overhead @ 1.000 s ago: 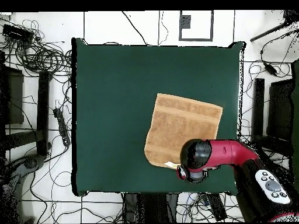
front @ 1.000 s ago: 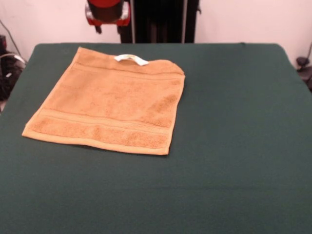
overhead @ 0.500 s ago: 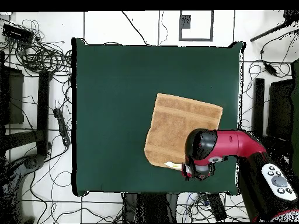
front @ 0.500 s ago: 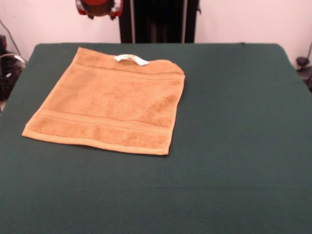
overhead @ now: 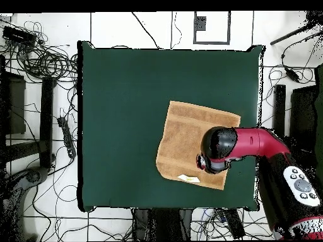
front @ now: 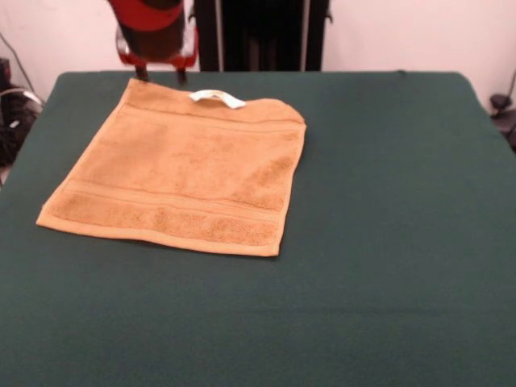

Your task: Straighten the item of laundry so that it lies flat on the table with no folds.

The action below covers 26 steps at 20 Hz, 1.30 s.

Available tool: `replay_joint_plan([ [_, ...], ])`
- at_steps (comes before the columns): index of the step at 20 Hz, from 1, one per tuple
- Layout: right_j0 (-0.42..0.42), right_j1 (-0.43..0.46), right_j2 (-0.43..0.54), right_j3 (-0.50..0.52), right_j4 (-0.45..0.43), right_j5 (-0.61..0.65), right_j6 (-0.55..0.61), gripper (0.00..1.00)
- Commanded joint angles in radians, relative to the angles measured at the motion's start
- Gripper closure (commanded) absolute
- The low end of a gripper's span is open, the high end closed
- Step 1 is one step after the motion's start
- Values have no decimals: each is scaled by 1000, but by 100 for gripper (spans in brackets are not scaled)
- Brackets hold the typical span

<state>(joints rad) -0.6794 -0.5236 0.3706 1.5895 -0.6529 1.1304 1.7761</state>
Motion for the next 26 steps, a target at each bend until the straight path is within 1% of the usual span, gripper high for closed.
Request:
replay_joint_plan([
  [1, 72, 123, 89, -134, 37, -194, 34, 0],
  [5, 89, 165, 69, -200, 62, -197, 21, 0],
  [6, 88, 168, 67, -204, 62, -210, 14, 0],
  [7, 92, 177, 63, -219, 66, -204, 7, 0],
  [10, 92, 178, 57, -221, 81, -196, -2, 0],
  [11, 94, 189, 54, -230, 75, -197, -12, 0],
  [13, 92, 250, 43, -257, 56, -215, -24, 0],
  [17, 116, 359, -4, -294, -25, -358, 50, 0],
  [19, 121, 415, -12, -335, -46, -393, 64, 0],
  [20, 125, 442, -15, -361, -50, -390, 69, 0],
  [23, 162, 503, -29, -463, -71, -320, 74, 0],
  [26, 178, 554, -20, -556, -82, -263, 38, 0],
])
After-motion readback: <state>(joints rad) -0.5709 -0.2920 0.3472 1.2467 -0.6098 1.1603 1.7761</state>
